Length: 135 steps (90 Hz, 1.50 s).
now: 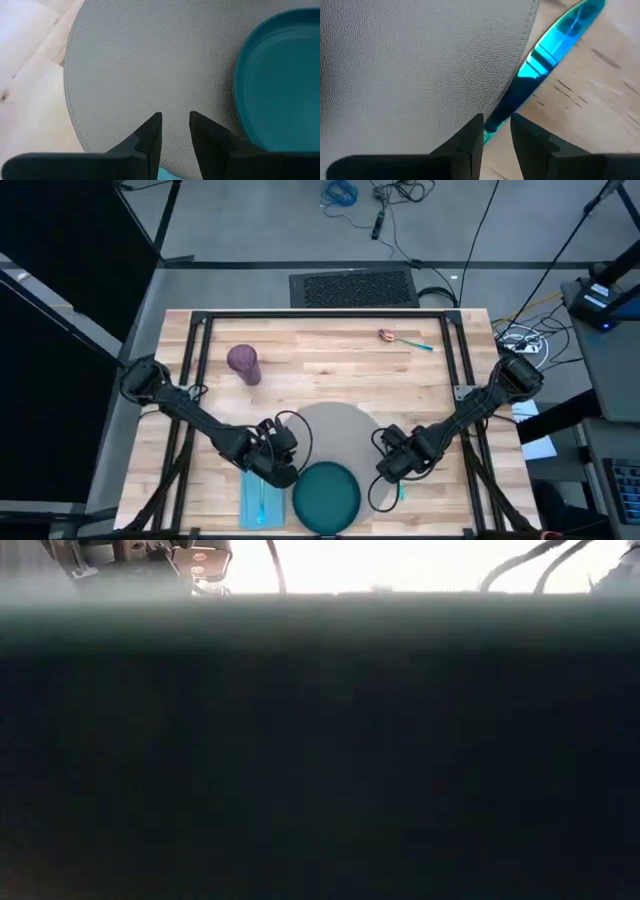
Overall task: Set table place
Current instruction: Put the iridescent knife on the gray mat
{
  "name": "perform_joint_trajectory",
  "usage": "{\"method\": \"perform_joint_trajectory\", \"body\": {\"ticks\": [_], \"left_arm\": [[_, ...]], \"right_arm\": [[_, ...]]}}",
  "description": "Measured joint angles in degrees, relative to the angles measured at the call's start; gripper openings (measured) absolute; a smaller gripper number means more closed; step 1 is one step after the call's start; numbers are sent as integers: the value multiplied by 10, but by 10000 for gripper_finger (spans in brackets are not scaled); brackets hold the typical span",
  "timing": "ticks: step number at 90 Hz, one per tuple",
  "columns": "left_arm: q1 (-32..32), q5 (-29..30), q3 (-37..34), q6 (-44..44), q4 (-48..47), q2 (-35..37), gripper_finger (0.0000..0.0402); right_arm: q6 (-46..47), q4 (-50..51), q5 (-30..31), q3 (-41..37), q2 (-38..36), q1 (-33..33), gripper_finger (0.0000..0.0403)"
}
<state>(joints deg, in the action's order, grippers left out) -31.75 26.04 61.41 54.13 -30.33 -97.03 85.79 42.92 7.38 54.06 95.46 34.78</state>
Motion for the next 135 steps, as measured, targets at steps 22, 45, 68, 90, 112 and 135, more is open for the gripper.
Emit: {"method": "perform_joint_trajectory", "body": {"ticks": [22,45,68,90,112,135], "left_arm": [[0,0,0,0,0,0,84],[0,0,0,-3,0,0,84],[0,0,0,-4,0,0,84],[0,0,0,-5,1,0,84],[0,2,0,-5,1,0,84],[1,-1,0,-5,1,-4,84]], "right_arm": [[19,-3,0,0,1,14,82],[23,-20,0,0,15,18,82],[31,-20,1,0,16,18,82],[45,-27,1,-6,16,25,82],[61,-62,5,-32,13,28,82],[55,-64,4,-33,14,28,82]]}}
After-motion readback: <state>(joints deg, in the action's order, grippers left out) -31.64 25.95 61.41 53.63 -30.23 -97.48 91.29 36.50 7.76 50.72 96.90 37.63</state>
